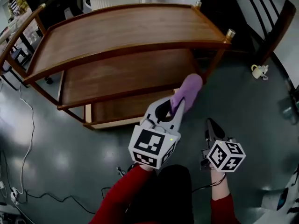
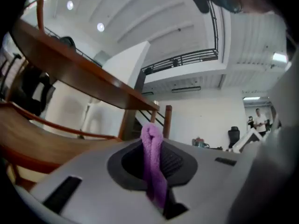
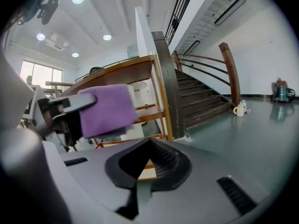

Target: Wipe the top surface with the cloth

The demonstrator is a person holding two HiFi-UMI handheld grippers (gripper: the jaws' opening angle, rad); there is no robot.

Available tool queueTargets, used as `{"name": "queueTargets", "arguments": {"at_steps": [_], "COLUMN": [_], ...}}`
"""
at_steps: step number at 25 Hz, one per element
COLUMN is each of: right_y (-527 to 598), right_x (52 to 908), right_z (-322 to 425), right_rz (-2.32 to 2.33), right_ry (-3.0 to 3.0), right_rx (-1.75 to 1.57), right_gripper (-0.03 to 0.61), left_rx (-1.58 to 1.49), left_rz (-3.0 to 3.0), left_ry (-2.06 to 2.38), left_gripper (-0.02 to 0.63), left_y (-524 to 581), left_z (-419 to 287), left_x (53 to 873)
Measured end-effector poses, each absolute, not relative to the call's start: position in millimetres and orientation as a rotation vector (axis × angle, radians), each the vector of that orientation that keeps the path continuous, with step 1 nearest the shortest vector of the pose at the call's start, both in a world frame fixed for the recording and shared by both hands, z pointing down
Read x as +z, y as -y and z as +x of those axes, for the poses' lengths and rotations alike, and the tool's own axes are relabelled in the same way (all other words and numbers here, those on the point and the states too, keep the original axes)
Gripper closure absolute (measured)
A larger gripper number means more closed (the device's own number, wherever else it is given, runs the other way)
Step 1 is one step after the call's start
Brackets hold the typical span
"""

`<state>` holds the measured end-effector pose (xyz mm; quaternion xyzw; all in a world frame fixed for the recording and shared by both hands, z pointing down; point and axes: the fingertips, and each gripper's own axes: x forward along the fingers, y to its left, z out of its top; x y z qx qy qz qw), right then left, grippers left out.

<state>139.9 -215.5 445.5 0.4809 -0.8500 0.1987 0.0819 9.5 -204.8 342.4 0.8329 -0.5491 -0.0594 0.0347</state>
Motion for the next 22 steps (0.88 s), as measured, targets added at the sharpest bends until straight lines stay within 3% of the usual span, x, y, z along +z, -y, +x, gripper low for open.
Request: {"name": "queueTargets", "arguments": {"at_steps": [5,10,16,22], "right_y": [205,204,203,205], "right_x": [451,453,457,456], "right_z": [190,217,205,157], "right_rz": [1.609,1.685,1.634,1.477], "right_ry": [2.447,2.415,2.441,2.527], "right_rx": [0.645,0.672,0.676,0.664], "right_gripper": [0.575,0.575,0.575,0.575], "left_rx": [0.001,0.103,0.155,0.135], "left_rz": [2.623,2.554,2.445,2.216], "left_ry": [1.561,1.646,1.781,2.045], "left_gripper": [0.566,0.566,0.566,0.566], "left_y": [271,303,303,239], "left_z": [109,104,44,-107], "left_x": [382,403,413,413]}}
